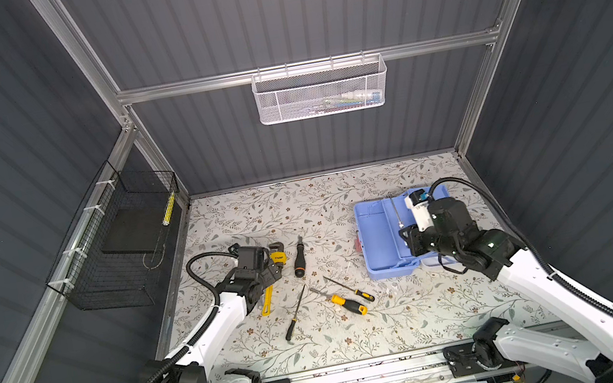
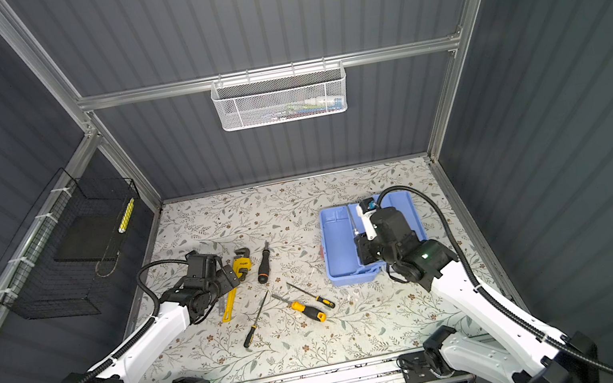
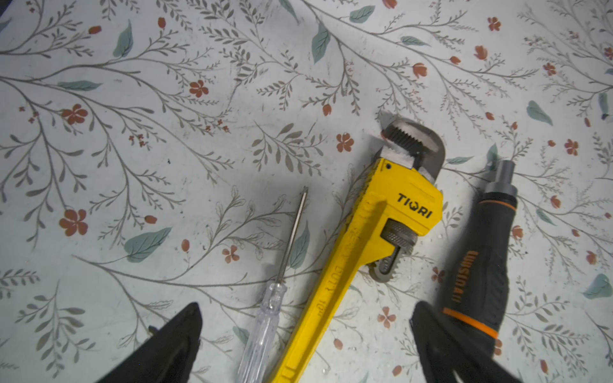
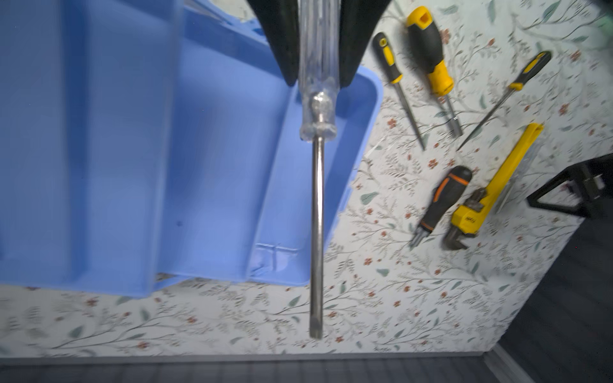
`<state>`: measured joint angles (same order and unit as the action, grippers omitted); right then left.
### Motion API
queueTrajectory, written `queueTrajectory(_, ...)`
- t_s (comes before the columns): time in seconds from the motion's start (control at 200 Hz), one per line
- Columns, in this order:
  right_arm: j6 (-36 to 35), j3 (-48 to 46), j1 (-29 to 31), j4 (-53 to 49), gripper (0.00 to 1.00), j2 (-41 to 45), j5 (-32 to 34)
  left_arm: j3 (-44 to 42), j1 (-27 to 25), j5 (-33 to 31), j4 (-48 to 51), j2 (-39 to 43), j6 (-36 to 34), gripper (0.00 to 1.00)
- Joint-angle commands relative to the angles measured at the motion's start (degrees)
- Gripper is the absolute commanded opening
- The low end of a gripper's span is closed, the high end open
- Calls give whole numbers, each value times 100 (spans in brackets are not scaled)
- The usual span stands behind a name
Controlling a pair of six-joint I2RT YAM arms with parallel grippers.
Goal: Pack the tool kit
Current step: 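Carry the clear screwdriver into the blue tray with right while left nears wrench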
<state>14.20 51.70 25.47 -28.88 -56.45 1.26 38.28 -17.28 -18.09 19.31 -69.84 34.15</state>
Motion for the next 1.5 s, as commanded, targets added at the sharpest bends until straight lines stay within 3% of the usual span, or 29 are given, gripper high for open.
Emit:
queueTrajectory(0.0, -613, 187, -822, -584, 8, 16, -189, -102, 97, -87, 133, 158, 53, 100)
queueTrajectory(0.13, -1044, 385, -1754, -749, 8, -223, -355, -108, 150, -106, 169, 179, -30, 100)
queueTrajectory(0.335, -1350, 616, -2507, -738, 10, -736, -416, -95, 190, -99, 149, 190, -143, 100)
queueTrajectory(0.74, -1645, 933, -2756, -809, 13, -1971, 54, -67, 268, -153, 132, 138, -268, 100)
queueTrajectory(0.92, -1627, 929, -2758, -931, 20, -2160, 241, -85, 302, -199, 151, 149, -278, 100)
queueTrajectory(1.04, -1591, 905, -2758, -927, 28, -2177, 228, -93, 317, -232, 161, 192, -297, 100)
queueTrajectory(1.11, -1526, 895, -2758, -883, 47, -2169, 213, -84, 330, -232, 165, 206, -304, 100)
queueTrajectory(1.196, -1426, 904, -2757, -864, 53, -2119, 199, -67, 339, -222, 185, 195, -306, 100)
queueTrajectory(1.251, -1379, 907, -2750, -864, 64, -2061, 182, -75, 348, -227, 184, 199, -302, 100)
queueTrajectory(1.411, -1206, 896, -2741, -823, 79, -1816, 211, -110, 364, -318, 182, 203, -241, 100)
queueTrajectory(1.496, -1106, 829, -2731, -719, 82, -1614, 167, -154, 365, -338, 152, 221, -275, 100)
